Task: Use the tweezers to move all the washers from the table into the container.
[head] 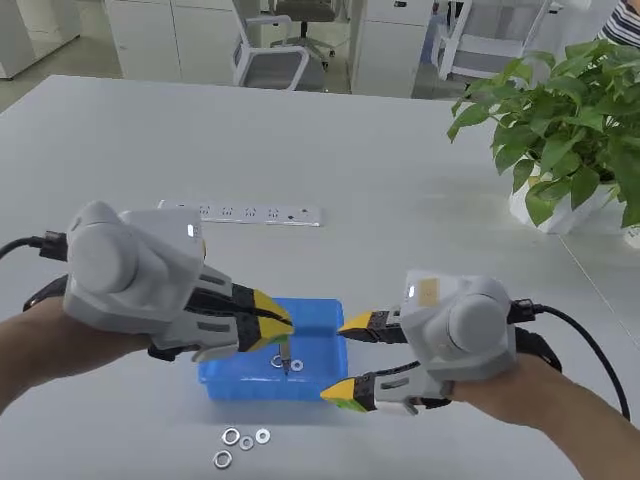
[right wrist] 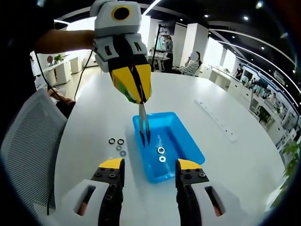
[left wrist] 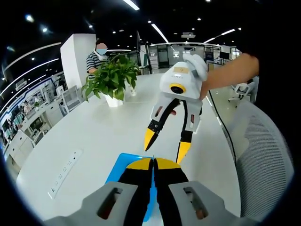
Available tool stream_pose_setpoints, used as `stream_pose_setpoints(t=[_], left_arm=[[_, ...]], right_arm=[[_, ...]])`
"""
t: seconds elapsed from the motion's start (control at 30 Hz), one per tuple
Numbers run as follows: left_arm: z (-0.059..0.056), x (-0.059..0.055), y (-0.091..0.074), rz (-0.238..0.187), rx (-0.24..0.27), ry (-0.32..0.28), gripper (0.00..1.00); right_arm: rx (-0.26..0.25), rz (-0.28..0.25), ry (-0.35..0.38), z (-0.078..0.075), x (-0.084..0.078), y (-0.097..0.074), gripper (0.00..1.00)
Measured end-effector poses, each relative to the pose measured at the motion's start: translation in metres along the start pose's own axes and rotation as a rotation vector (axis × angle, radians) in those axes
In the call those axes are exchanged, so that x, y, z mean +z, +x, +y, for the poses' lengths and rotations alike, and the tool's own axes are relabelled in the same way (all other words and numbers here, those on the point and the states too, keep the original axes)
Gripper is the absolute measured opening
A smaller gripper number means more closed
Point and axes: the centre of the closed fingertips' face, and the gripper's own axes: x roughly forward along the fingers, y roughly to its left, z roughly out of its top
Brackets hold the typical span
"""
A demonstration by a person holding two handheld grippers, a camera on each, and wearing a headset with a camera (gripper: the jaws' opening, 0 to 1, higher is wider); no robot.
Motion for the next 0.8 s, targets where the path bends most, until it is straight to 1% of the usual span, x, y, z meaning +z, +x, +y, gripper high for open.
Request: stream_pose_setpoints(t=[0.3, 0.4, 0.57, 0.8], left_arm=[[0.000, -0.001, -0.009, 0.000, 0.017, -0.005, 0.05], [-0.001, -0.002, -0.013, 0.003, 0.018, -0.009, 0.05], [-0.005, -0.005, -0.019, 0.005, 0.018, -0.015, 0.05], [-0.016, -0.013, -0.027, 0.014, 0.004, -0.021, 0.05]], right_arm=[[-0.022, -0.001, 0.035, 0.004, -0.002, -0.007, 0.49], [-0.026, -0.007, 0.039, 0.007, 0.000, -0.009, 0.50], [-0.035, -0.014, 0.050, 0.009, 0.002, -0.011, 0.53], [-0.041, -0.013, 0.077, 0.015, 0.003, -0.012, 0.58]])
